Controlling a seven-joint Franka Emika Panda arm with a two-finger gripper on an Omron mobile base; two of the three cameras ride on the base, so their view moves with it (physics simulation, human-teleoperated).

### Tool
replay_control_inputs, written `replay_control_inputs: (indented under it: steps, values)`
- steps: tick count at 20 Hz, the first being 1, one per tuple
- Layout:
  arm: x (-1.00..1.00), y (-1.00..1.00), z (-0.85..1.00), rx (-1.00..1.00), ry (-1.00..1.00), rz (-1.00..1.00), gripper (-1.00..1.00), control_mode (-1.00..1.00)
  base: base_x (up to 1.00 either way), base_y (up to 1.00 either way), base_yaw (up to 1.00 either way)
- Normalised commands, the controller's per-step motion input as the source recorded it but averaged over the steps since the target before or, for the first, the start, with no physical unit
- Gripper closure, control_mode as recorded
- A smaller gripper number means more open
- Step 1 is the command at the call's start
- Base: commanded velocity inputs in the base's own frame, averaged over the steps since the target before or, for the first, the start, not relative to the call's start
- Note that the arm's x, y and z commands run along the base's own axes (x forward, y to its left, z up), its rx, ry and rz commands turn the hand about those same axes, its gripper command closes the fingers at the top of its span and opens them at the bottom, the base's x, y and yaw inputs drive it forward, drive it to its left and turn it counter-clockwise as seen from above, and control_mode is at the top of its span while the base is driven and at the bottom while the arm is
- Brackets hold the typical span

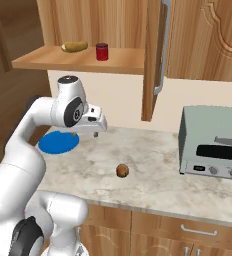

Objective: Pick the avocado and bread from the counter and place them on the plate. Then pick the jam from the cabinet and place it next to the plate. Lastly close the cabinet door.

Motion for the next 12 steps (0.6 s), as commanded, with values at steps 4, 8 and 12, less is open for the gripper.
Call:
replay_control_inputs:
  steps: [4, 8, 12]
  values:
    - [-0.01, -0.42, -0.47, -0.04, 0.0, 0.0, -1.0, -1.0, 0.0, 0.0, 0.0]
    - [0.0, -0.48, -0.46, -0.03, -0.01, 0.0, -1.0, -1.0, 0.0, 0.0, 0.0]
    - [0.0, -0.47, -0.44, -0.02, 0.0, 0.0, -1.0, -1.0, 0.0, 0.0, 0.0]
